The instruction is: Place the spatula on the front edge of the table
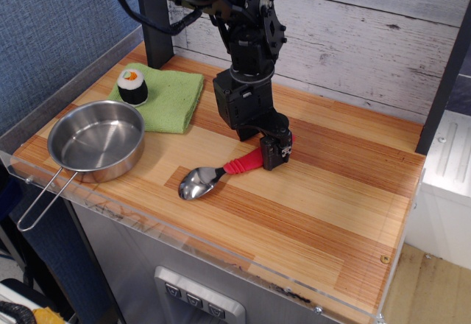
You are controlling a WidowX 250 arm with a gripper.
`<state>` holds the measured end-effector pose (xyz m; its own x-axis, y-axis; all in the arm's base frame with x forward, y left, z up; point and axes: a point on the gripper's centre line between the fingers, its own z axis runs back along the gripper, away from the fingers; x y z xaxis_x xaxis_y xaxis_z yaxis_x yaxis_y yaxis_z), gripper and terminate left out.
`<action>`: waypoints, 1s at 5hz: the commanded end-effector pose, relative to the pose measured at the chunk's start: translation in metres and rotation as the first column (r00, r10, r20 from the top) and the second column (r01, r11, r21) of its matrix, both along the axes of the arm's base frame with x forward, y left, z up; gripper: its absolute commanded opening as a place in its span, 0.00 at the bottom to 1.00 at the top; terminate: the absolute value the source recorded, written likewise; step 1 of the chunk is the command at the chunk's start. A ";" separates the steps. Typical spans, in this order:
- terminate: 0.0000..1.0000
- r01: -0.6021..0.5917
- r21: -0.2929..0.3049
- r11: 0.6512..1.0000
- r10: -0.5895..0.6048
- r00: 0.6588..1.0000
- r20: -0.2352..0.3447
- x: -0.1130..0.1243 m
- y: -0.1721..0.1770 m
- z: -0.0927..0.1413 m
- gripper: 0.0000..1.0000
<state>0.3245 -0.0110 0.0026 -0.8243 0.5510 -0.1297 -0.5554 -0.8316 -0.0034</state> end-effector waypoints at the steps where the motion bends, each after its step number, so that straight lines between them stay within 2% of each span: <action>1: 0.00 0.019 0.037 0.999 -0.019 1.000 0.001 -0.012 0.002 -0.006 0.00; 3: 0.00 -0.012 0.030 0.999 0.012 1.000 0.003 -0.019 -0.002 0.000 0.00; 4: 0.00 -0.037 0.027 0.999 0.038 0.999 -0.007 -0.021 0.010 0.017 0.00; 5: 0.00 -0.061 0.057 0.996 0.061 0.998 0.014 -0.021 0.027 0.053 0.00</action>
<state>0.3014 0.0128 0.0458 -0.8608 0.5048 -0.0655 -0.5038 -0.8632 -0.0314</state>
